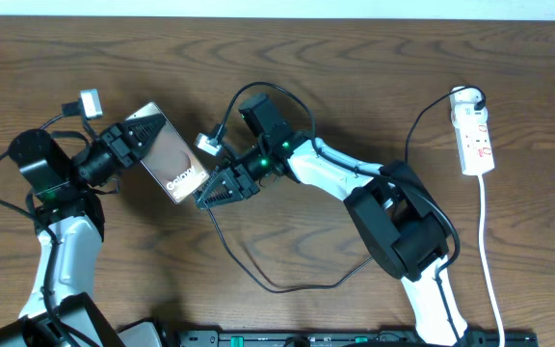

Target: Plug charger to phone and switch on socket

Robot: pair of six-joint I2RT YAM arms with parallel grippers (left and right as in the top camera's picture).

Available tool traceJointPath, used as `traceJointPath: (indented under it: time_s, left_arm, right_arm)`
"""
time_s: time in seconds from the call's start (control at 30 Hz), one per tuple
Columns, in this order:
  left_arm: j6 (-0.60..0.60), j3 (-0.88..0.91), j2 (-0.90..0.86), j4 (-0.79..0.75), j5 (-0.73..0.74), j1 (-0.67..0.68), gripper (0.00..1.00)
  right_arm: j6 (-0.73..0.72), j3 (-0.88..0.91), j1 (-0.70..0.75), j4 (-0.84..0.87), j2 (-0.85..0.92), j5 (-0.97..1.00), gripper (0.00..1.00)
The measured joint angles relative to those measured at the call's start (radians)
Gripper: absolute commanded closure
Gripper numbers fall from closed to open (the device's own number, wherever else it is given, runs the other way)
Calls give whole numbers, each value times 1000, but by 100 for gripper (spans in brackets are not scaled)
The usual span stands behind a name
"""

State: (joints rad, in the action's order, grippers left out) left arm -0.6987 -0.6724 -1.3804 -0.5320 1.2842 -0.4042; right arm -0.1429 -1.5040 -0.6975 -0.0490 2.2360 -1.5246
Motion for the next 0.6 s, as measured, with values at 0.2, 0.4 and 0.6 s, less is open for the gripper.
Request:
traceJointPath:
  time_s: [0.2,0.4,0.6]
  left_arm:
    - [-3,27,-1,24,71,27,92]
    - [-3,27,-1,23,83,27,92]
    - [-3,27,-1,23,84,26,92]
  right_arm:
    - [-6,-22,0,16,0,21,39]
    - [-8,-22,0,16,0,32,1]
    - [-7,-23,1,16,0,29,1]
